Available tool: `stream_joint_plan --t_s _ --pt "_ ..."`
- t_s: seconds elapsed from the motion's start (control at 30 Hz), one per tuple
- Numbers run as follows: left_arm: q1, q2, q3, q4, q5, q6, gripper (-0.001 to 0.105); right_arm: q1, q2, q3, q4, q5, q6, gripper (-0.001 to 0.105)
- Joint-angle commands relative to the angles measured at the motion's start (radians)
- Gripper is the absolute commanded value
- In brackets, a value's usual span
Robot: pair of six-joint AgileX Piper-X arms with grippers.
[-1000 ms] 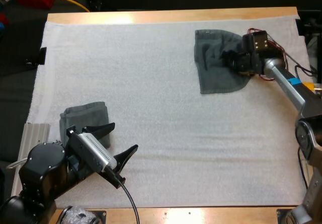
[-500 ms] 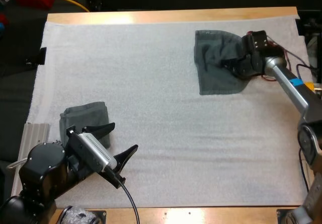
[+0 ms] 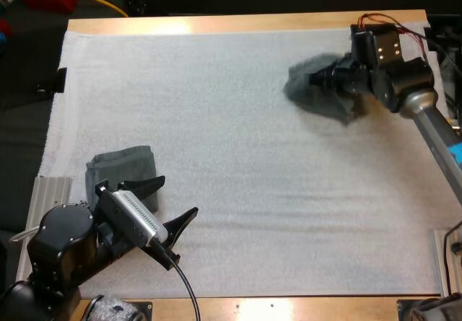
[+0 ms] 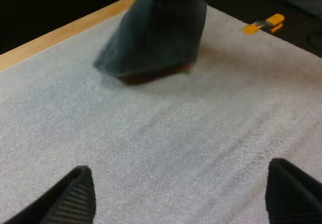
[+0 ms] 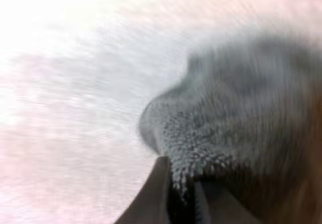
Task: Pick towel from pile, fold and stack
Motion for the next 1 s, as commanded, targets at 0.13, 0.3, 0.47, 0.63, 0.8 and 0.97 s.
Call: stream_joint_plan --t_s 0.13,0.3,0.47,0.63,0.8,0.97 --pt "-0.003 0.0 -0.005 -0.019 -0.009 -0.01 0.067 0.067 -0.101 -0.004 0.029 -0.008 -0.014 0.001" --pt "-0.003 0.0 -0.005 -0.019 -0.009 -0.01 0.067 0.141 -0.177 -0.004 0.062 -0.008 -0.005 0.001" --pt "-0.003 0.0 -0.005 -0.019 -0.009 -0.01 0.067 0.217 -0.208 -0.004 0.122 -0.004 0.031 0.001" --pt "-0.003 0.0 -0.005 -0.019 -0.009 -0.01 0.067 0.304 -0.208 0.036 0.172 0.069 0.057 0.001" --pt "-0.003 0.0 -0.005 -0.019 -0.009 -0.01 0.067 0.358 -0.205 0.144 0.131 0.107 0.164 0.001" --pt "-0.003 0.0 -0.005 -0.019 -0.009 -0.01 0.067 0.396 -0.178 0.234 0.059 -0.007 0.261 0.001"
